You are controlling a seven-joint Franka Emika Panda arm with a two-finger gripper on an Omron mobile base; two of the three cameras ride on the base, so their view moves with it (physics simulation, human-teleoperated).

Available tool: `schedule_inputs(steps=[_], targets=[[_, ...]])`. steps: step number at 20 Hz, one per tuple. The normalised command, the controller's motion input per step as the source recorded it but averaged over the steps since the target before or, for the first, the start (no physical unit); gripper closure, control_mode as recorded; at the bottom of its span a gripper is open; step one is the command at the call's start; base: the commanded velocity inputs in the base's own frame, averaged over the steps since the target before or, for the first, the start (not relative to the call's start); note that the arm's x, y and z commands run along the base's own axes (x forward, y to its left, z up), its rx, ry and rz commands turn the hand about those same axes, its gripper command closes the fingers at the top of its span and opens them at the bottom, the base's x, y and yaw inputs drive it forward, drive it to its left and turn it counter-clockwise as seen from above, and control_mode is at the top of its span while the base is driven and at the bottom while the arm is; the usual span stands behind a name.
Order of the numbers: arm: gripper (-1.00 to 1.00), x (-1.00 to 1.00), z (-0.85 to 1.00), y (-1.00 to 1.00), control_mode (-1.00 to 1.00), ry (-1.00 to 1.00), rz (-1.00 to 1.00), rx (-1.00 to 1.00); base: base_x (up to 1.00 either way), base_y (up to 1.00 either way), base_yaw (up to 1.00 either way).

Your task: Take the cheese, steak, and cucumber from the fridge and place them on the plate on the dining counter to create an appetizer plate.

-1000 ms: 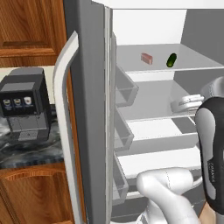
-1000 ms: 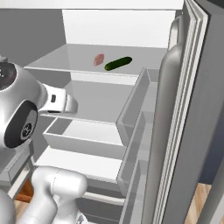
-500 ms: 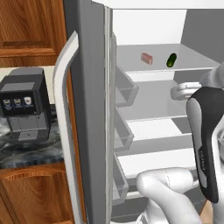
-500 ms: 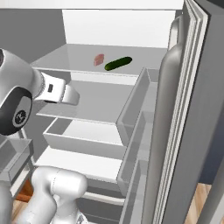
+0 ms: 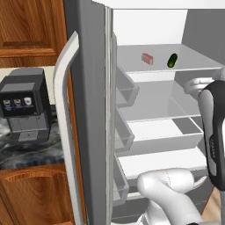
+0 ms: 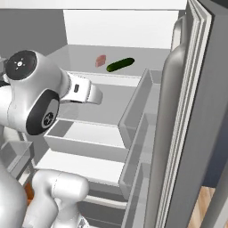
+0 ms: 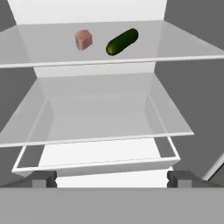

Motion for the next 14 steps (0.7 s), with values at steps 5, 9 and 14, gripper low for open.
schedule_inputs(steps=[5, 9, 14], targets=[[-1.0, 0.41, 0.1, -0.01, -1.0, 0.0, -0.15, 0.0, 0.0, 0.0, 0.0], [-1.0, 0.23, 0.05, 0.0, -1.0, -0.01, -0.2, -0.05, 0.0, 0.0, 0.0], [-1.0, 0.12, 0.0, -0.01, -1.0, -0.09, -0.19, -0.08, 0.0, 0.0, 0.0]])
